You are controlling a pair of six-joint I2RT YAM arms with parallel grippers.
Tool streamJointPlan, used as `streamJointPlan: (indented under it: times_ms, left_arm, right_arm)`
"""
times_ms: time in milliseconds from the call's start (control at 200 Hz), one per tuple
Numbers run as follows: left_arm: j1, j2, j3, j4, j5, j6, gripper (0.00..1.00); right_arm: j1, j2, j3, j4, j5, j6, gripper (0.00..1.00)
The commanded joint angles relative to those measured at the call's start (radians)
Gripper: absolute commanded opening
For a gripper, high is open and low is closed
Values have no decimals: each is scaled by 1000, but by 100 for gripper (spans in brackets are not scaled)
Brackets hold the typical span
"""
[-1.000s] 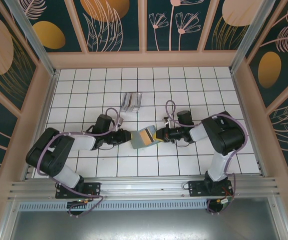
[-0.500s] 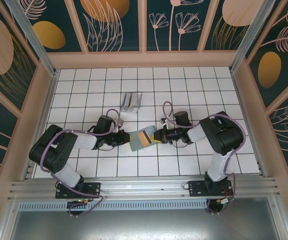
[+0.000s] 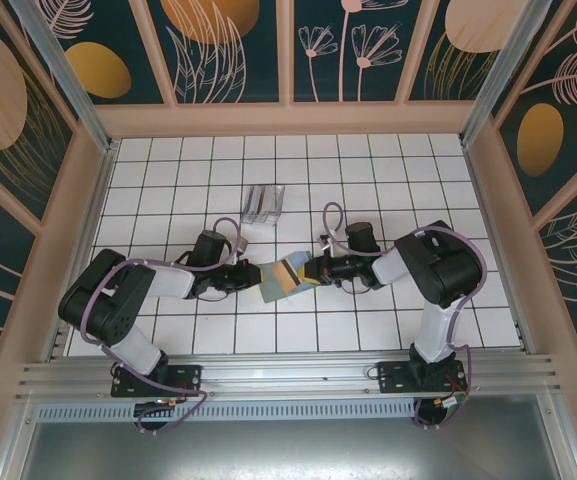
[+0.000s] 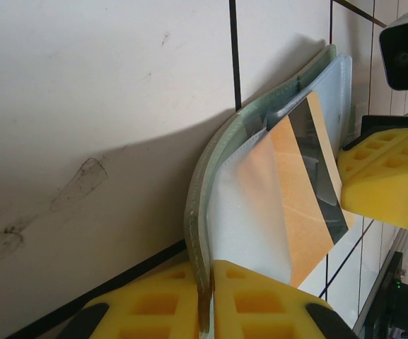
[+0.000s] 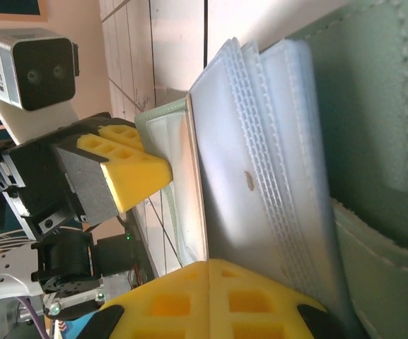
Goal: Put the credit cards into the card holder
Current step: Insert the credit card into the card slot.
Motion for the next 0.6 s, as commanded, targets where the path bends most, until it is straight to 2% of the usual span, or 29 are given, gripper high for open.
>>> streamJointPlan:
  times_ms: [0,295,405,596]
  left_arm:
    - [-3,34,5,-12,-74,44,13]
    - [-2,51,11,12,-39,53,12]
    - [-2,60,9,23,-37,48,11]
    - [-2,70,10,38,-40,37,10]
  right_arm:
    - [12,10,37,-19,27,-44,0]
    - [-43,-37,128,-358,12,-298,0]
    - [-69,-38,121,-348,-5,-303,0]
    - [-52,-14,115,-273,-7,-255,0]
